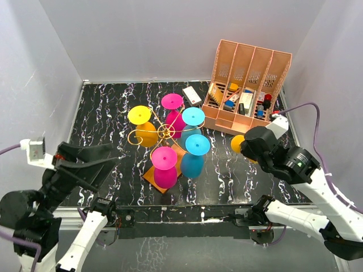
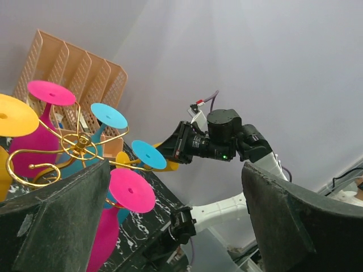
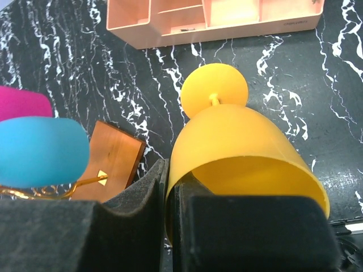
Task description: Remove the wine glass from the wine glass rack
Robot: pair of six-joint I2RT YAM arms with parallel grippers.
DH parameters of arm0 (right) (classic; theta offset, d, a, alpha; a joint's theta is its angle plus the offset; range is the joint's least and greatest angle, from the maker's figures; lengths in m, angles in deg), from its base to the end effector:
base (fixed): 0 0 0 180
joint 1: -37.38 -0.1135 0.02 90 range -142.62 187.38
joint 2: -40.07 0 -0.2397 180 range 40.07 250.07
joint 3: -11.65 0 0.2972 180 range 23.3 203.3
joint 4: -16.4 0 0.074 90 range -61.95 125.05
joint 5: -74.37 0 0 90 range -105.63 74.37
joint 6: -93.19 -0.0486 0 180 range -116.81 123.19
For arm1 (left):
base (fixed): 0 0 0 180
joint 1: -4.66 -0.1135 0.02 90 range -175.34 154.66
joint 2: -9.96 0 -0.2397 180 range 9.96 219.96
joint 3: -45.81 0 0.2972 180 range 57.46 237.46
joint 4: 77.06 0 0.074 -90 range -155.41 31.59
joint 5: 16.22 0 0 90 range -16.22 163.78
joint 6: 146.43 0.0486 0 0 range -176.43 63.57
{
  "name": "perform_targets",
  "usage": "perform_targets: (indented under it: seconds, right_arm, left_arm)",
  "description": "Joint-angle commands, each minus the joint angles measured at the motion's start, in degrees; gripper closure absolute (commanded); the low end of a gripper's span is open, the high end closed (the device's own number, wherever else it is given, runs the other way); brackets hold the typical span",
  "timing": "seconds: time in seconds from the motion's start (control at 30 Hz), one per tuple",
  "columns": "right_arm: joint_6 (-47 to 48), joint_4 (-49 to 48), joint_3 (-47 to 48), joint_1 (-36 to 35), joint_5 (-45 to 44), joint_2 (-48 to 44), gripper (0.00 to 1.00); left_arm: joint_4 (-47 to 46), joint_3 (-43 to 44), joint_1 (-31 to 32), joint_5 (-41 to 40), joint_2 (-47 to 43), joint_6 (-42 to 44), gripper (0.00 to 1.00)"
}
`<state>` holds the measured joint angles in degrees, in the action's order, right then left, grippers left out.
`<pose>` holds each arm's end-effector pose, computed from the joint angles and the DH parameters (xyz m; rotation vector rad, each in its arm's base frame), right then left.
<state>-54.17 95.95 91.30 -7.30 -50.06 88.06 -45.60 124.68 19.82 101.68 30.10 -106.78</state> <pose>0.1537 0.1134 0.3630 0.5091 2.1807 0.2320 0.0454 -0.0359 0.5036 0.0997 1.2457 -1.2689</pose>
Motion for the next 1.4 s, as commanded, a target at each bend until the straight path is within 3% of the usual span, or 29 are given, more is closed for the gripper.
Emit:
perform_targets:
  seconds: [0.0,0.23,0.43,0.53,0.77,1.37]
  right_arm:
    - [-4.6,-0.7,0.5,-0.2,-4.3,5.6,0.92]
    - [-0.2,-2.3,2.6,3.8,0.5,14.6,0.92]
    - [15.0,-7.6,2.6,23.7,22.7,19.0,0.92]
    - [19.2,-6.8,4.8,28.0,29.1,22.3,0.92]
    - [21.6,-1.4,11.6,29.8,24.9,29.9,0.92]
    - [24.2,-5.7,10.9,31.5,26.4,36.2,0.91]
  left_arm:
    - [5.7,4.5,-0.2,-3.4,-1.4,6.9,0.03]
    - [8.8,5.3,-0.2,-5.6,-3.2,8.7,0.03]
    - [10.8,7.7,-0.2,-6.0,-2.7,10.8,0.03]
    - [10.6,7.8,-0.2,-6.1,-2.7,11.0,0.03]
    - [10.7,7.8,-0.2,-5.6,-2.3,10.7,0.03]
    - [12.4,9.7,-0.2,-6.3,-1.1,11.7,0.03]
